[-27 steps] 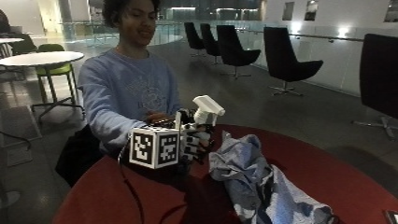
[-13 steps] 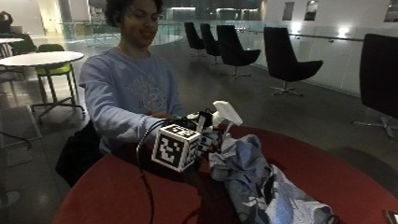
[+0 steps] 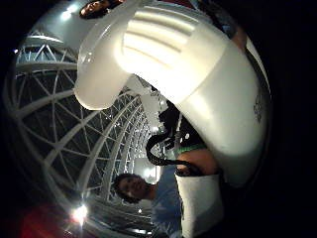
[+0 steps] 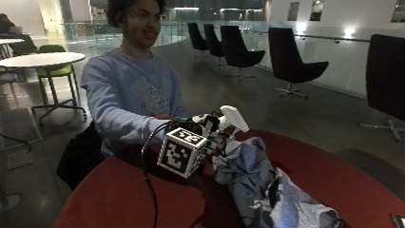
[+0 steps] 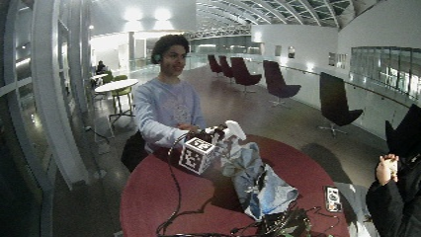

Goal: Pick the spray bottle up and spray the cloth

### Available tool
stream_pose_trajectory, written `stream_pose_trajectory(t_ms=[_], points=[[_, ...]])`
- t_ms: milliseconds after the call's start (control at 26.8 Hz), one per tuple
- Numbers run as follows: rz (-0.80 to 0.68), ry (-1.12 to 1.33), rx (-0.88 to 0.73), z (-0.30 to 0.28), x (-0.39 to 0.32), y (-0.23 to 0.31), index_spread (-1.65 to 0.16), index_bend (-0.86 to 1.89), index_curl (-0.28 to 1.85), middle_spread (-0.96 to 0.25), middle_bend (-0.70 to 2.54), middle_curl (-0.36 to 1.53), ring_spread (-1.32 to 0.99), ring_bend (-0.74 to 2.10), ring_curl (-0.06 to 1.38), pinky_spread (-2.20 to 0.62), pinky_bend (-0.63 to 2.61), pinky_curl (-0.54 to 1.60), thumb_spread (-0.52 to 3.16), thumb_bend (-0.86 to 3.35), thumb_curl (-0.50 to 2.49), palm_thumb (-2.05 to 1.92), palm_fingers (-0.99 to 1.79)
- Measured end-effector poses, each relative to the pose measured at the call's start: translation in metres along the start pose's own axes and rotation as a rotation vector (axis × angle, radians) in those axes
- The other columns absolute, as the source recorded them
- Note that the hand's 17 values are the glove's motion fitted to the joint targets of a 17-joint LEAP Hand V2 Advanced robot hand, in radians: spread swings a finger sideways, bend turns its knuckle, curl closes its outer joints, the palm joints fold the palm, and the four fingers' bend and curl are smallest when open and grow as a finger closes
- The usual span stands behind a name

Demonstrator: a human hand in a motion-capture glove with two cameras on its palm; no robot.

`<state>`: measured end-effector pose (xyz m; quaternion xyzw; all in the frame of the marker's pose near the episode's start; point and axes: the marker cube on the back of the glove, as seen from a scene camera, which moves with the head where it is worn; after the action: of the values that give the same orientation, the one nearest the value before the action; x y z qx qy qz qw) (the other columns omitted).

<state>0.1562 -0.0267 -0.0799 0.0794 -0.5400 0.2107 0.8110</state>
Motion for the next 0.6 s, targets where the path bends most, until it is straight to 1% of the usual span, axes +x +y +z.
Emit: stream_pose_trajectory(t_ms=[597], points=[[0.052, -0.022, -0.027, 0.008, 0.007, 0.004, -0.23, 0.11, 0.28, -0.03, 0.31, 0.46, 0.0, 0.64, 0.41, 0.09, 0.38, 0.39, 1.06, -0.02, 0.54, 0.73, 1.14]])
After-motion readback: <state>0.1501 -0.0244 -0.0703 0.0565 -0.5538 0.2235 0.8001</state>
